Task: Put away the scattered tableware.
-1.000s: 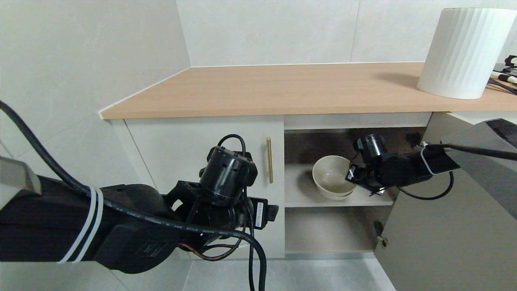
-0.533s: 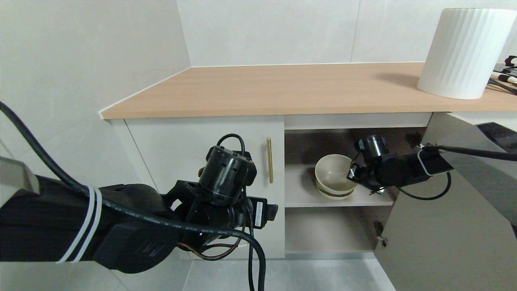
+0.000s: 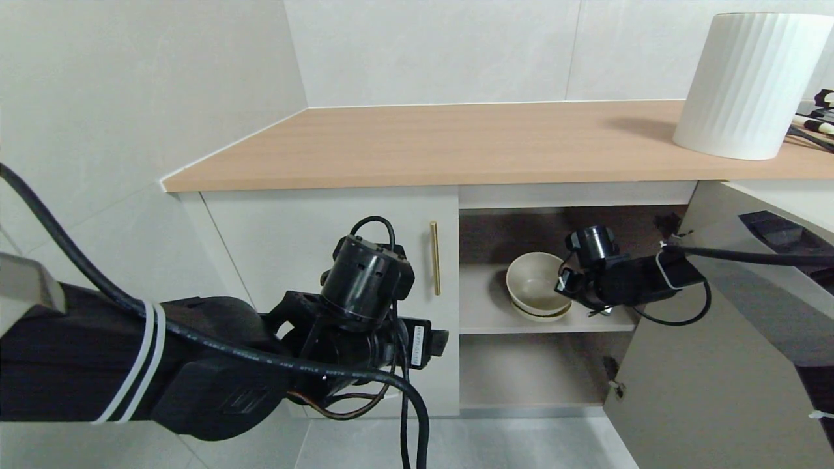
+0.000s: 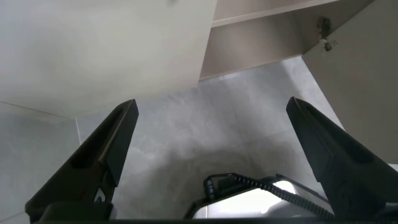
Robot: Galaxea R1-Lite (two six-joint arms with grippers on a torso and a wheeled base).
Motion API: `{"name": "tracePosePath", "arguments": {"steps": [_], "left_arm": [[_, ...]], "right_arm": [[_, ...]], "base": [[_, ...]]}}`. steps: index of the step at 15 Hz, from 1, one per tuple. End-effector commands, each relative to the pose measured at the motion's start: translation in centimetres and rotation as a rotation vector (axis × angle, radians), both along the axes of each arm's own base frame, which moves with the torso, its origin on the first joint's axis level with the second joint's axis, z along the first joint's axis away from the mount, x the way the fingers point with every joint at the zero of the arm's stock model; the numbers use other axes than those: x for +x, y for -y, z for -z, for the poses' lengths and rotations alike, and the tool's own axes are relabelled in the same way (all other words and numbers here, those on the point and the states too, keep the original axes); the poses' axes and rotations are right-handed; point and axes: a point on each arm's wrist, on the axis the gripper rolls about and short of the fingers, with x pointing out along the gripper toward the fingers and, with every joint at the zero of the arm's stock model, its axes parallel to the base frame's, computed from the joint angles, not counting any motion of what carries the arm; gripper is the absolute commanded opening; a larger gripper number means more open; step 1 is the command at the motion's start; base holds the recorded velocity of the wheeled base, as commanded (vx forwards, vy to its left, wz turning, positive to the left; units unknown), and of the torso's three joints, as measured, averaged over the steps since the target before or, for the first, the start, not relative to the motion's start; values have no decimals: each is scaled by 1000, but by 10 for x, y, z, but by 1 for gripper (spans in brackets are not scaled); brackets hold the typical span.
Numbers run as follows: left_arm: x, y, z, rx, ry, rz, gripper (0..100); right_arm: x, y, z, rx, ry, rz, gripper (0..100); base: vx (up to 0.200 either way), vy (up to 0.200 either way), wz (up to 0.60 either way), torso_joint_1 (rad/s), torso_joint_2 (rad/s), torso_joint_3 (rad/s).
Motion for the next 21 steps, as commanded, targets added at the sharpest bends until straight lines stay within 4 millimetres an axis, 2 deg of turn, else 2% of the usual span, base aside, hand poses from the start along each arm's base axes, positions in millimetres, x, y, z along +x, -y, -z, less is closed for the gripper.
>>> {"name": "tracePosePath", "arguments": {"steps": [1, 14, 15, 21], "left_arm": [[1, 0, 1, 1, -1, -2, 100], [1, 0, 1, 1, -1, -2, 100], [1, 0, 1, 1, -1, -2, 100], [1, -2, -1, -2, 2, -7, 100]], "right_arm": [[3, -1, 5, -1, -3, -1, 0], [4, 0, 8, -16, -8, 13, 0], [4, 0, 8, -17, -8, 12, 100], [0, -3, 5, -17, -8, 3, 100]], "base": [[0, 0, 0, 0, 0, 0], [0, 0, 0, 0, 0, 0], [0, 0, 0, 0, 0, 0], [0, 0, 0, 0, 0, 0]]}}
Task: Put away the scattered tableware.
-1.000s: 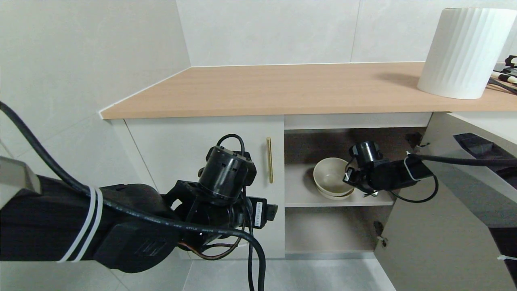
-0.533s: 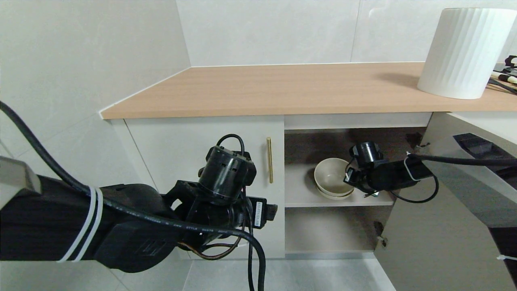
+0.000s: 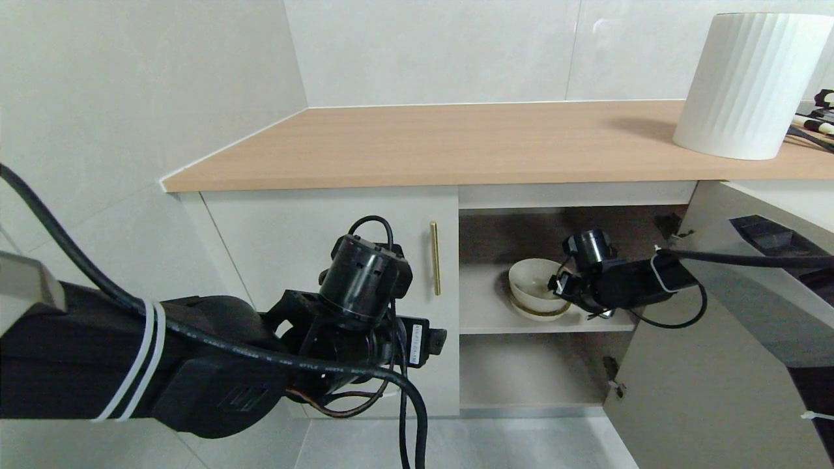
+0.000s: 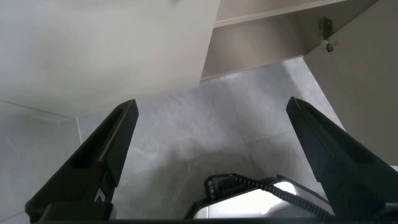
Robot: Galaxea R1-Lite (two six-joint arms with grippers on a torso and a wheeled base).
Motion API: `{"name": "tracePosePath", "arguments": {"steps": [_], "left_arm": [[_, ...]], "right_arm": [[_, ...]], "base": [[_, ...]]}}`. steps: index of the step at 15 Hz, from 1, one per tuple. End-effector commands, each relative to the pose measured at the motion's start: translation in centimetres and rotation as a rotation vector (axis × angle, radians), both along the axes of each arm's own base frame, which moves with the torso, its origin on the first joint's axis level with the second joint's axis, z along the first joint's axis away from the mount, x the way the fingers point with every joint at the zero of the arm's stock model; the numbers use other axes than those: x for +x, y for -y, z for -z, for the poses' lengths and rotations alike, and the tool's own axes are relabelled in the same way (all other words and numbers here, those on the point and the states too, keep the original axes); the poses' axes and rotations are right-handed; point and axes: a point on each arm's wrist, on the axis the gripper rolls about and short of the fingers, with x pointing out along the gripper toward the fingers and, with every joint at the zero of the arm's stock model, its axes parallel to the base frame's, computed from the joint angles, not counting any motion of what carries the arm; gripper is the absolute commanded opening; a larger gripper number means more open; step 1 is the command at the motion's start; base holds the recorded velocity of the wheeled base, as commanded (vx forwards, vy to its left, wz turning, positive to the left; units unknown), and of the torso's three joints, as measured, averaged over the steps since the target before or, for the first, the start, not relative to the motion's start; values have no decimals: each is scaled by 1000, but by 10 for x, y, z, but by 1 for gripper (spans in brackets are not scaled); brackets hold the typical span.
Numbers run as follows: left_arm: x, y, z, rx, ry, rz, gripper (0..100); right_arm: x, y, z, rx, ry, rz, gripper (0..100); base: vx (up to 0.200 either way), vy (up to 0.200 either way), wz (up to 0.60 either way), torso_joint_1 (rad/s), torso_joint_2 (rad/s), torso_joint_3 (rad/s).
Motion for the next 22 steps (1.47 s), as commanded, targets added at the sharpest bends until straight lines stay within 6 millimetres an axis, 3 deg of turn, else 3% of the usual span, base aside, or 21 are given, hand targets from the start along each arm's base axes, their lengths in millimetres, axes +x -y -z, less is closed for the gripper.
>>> {"name": "tracePosePath", "arguments": {"steps": [1, 9, 12, 14, 17, 19, 22], "left_arm": [[0, -1, -1, -2, 2, -2, 100], [-2, -7, -9, -17, 19, -11, 100], [-7, -18, -10, -8, 15, -24, 100], [-20, -30, -7, 5, -2, -27, 100], [-35, -43, -8, 6, -6, -25, 100], [-52, -57, -3, 23, -25, -26, 100], [-61, -64, 7, 1, 11, -23, 100]], "right_arm": [[-4, -2, -7, 3, 7, -4, 100], [-68, -21, -76, 27, 53, -104, 100], [-144, -23, -115, 17, 32, -244, 100], [-190, -15, -131, -2, 39, -333, 100], [-228, 3, -137, -19, 44, -372, 100], [-255, 1, -131, -22, 25, -433, 100], [-270, 5, -130, -28, 24, -456, 100]], "base": [[0, 0, 0, 0, 0, 0], [0, 0, 0, 0, 0, 0], [0, 0, 0, 0, 0, 0], [0, 0, 0, 0, 0, 0], [0, 0, 0, 0, 0, 0], [0, 0, 0, 0, 0, 0], [0, 0, 0, 0, 0, 0]]}}
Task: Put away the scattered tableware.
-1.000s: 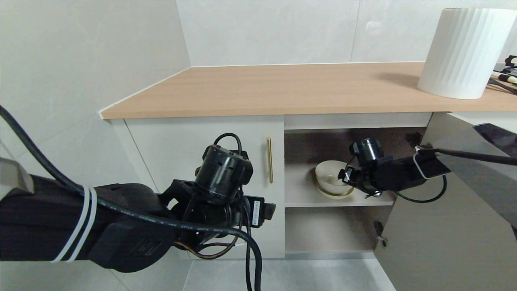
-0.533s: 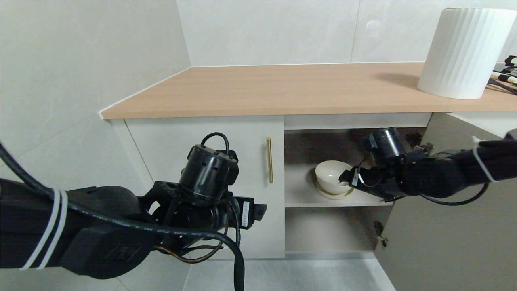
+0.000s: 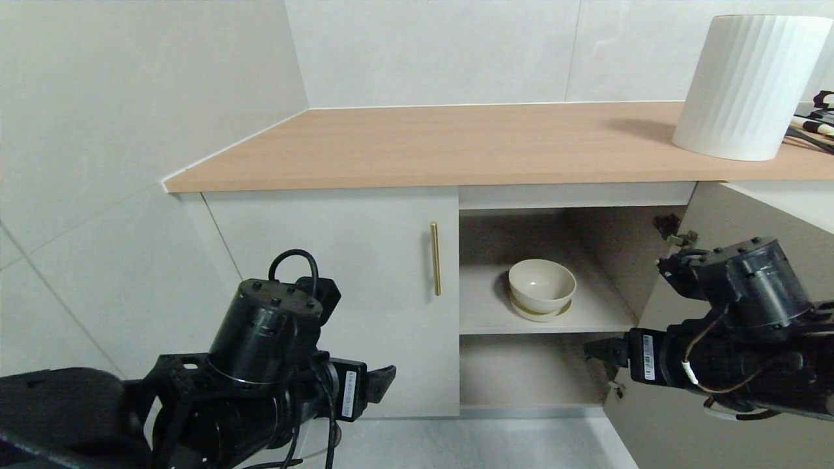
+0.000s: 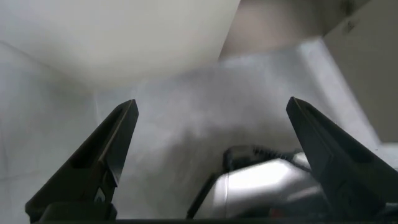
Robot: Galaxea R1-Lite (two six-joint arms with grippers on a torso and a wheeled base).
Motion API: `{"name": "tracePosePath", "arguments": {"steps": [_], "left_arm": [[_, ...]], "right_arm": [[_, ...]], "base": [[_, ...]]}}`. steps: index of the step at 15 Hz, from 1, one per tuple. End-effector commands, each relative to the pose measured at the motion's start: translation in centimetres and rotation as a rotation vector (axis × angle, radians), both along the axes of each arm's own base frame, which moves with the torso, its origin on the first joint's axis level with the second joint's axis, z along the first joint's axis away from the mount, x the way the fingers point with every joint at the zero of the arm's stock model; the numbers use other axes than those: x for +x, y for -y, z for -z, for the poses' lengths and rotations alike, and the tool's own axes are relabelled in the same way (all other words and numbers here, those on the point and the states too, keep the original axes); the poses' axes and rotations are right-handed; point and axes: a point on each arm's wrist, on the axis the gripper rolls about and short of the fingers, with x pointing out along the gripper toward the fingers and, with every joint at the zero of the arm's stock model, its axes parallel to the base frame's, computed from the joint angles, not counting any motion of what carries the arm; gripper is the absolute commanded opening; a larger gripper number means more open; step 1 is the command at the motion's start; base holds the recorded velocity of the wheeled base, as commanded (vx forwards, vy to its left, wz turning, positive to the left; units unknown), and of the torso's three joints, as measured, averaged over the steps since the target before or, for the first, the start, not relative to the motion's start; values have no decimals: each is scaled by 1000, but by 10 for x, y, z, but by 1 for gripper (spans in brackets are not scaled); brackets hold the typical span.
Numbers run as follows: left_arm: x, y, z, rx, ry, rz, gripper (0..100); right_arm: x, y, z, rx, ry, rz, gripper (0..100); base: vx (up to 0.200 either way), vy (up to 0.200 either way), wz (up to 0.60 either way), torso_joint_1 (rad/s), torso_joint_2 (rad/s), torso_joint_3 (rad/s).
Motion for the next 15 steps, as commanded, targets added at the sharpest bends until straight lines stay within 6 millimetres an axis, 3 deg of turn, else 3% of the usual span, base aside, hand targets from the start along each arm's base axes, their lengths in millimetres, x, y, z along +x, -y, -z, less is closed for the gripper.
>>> {"name": "tracePosePath", "arguments": {"steps": [1, 7, 15], "left_arm": [[-7, -5, 1, -8, 22, 5, 100], [-5, -2, 2, -11, 19, 5, 100], [-5, -2, 2, -9, 20, 8, 100]], "right_arm": [[-17, 7, -5, 5, 2, -16, 100], [-17, -1, 3, -17, -30, -47, 100], [-16, -2, 3, -19, -29, -47, 100]], "base": [[0, 0, 0, 0, 0, 0], [0, 0, 0, 0, 0, 0], [-200, 0, 0, 4, 2, 4]]}}
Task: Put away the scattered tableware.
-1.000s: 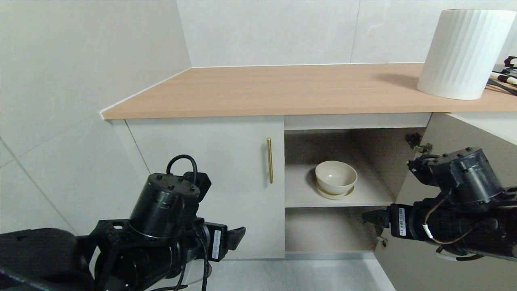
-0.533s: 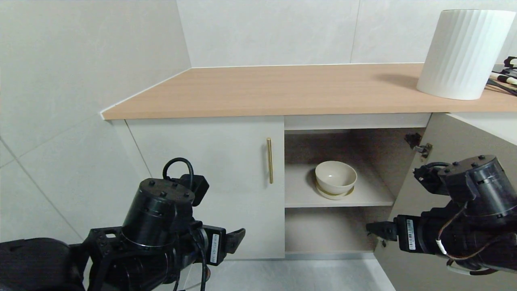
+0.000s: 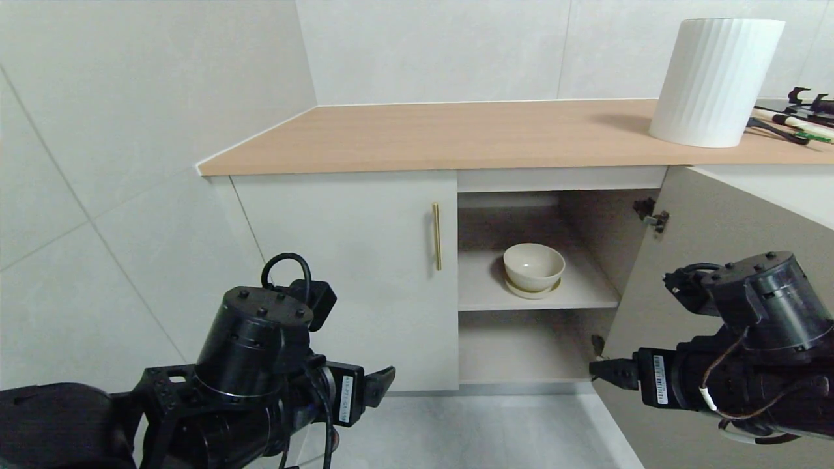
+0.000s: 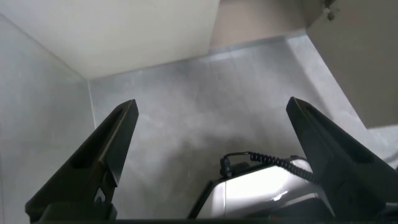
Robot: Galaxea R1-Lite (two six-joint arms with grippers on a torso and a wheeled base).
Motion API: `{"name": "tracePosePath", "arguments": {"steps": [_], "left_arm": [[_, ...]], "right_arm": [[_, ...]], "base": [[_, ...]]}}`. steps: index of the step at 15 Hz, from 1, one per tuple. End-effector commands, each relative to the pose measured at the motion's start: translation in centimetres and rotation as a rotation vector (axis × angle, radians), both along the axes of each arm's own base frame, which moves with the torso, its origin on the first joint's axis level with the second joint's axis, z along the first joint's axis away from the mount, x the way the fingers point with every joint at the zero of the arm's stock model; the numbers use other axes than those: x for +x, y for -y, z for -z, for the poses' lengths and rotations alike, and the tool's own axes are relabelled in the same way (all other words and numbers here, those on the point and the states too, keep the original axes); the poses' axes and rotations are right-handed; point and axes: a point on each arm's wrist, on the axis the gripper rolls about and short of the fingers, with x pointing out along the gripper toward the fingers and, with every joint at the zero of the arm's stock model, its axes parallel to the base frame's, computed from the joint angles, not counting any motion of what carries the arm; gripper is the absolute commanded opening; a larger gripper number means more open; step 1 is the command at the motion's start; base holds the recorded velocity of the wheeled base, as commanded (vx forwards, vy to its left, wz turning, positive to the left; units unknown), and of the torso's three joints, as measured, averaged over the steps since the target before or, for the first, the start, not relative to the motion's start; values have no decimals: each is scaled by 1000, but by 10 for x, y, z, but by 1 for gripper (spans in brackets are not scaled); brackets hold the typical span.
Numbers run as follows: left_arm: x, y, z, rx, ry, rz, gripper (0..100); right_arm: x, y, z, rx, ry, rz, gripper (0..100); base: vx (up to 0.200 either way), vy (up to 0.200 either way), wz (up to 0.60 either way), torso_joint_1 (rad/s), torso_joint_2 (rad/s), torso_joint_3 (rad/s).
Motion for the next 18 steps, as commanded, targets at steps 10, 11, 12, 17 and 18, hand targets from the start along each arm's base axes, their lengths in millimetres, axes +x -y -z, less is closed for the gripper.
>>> {"name": "tracePosePath", "arguments": {"steps": [10, 11, 12, 17, 18], "left_arm": [[0, 0, 1, 10, 1, -4, 100], [0, 0, 1, 9, 1, -5, 100], [0, 0, 1, 11, 0, -4, 100], [0, 0, 2, 17, -2, -1, 100], [0, 0, 2, 17, -2, -1, 100]], "right_arm": [[0, 0, 2, -9, -5, 2, 100], [0, 0, 2, -9, -5, 2, 100], [0, 0, 2, -9, -5, 2, 100], [0, 0, 2, -9, -3, 3, 100], [0, 0, 2, -10, -5, 5, 100]], "base": [[-140, 0, 0, 1, 1, 3], [0, 0, 0, 0, 0, 0], [0, 0, 0, 0, 0, 0], [0, 0, 0, 0, 0, 0], [0, 0, 0, 0, 0, 0]]}}
